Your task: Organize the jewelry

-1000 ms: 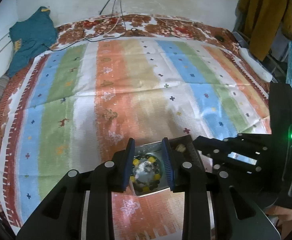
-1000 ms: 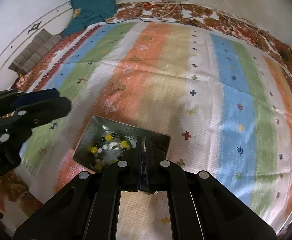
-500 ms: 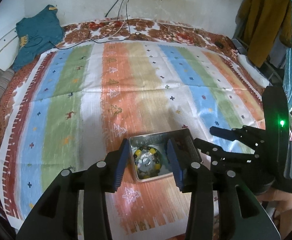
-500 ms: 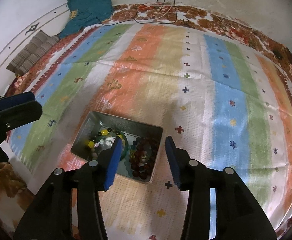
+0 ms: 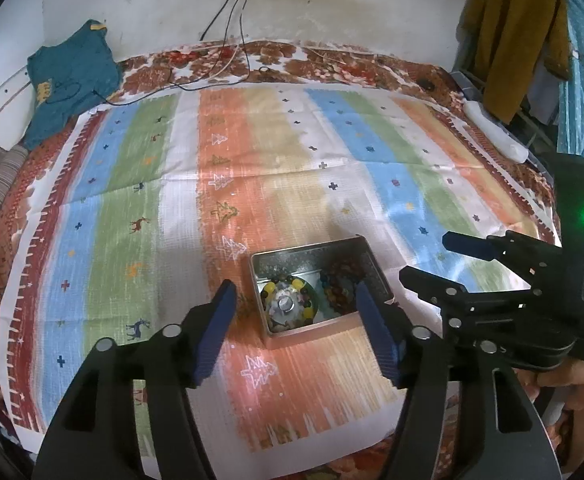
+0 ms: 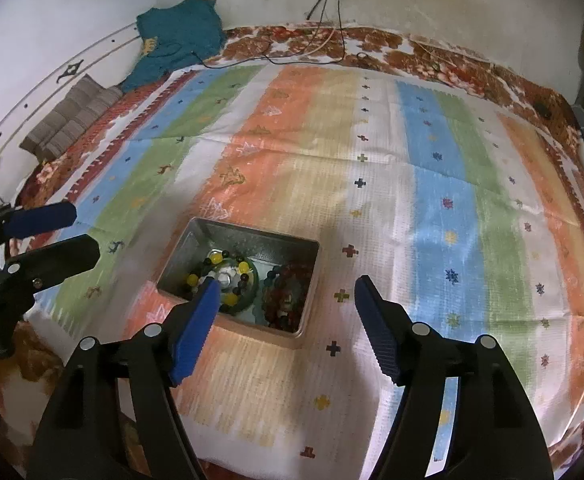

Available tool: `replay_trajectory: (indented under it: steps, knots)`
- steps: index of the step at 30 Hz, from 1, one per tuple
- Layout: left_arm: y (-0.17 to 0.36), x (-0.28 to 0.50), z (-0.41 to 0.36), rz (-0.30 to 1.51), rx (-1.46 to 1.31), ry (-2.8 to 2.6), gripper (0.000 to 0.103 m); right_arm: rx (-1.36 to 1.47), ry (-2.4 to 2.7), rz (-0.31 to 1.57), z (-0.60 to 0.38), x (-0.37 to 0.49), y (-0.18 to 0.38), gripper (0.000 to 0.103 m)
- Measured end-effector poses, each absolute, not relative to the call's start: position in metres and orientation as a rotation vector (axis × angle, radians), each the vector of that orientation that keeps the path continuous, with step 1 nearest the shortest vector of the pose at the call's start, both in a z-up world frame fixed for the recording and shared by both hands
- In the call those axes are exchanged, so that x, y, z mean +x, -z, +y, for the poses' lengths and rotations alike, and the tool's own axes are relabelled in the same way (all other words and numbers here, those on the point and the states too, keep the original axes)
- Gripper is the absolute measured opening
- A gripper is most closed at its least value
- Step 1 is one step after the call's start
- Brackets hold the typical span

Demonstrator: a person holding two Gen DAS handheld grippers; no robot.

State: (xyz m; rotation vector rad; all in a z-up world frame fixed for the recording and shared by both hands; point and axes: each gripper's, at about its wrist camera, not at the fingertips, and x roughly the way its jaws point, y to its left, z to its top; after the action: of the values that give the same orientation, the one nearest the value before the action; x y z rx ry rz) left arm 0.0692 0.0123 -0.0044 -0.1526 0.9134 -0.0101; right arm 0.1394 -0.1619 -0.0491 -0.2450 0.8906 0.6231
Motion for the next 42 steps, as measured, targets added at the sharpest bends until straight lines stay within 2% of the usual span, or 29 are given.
replay_trajectory:
  steps: [3, 10, 21, 30, 42]
  knots:
    - [0.002, 0.062, 0.010, 0.896, -0.144, 0.013, 0.071, -0.253, -0.630, 0.885, -0.165, 0.135, 0.050, 0.070]
    - [0.001, 0.048, 0.009, 0.879, -0.144, 0.020, 0.080, -0.245, -0.646, 0.847, -0.175, 0.121, 0.043, 0.080]
    - [0.000, 0.022, 0.006, 0.820, -0.123, 0.026, 0.096, -0.239, -0.674, 0.796, -0.188, 0.101, 0.037, 0.088]
    - [-0.002, 0.007, 0.006, 0.763, -0.103, 0.012, 0.097, -0.234, -0.670, 0.744, -0.194, 0.088, 0.030, 0.097]
    - [-0.001, 0.005, 0.002, 0.761, -0.083, 0.021, 0.097, -0.242, -0.688, 0.726, -0.196, 0.079, 0.027, 0.098]
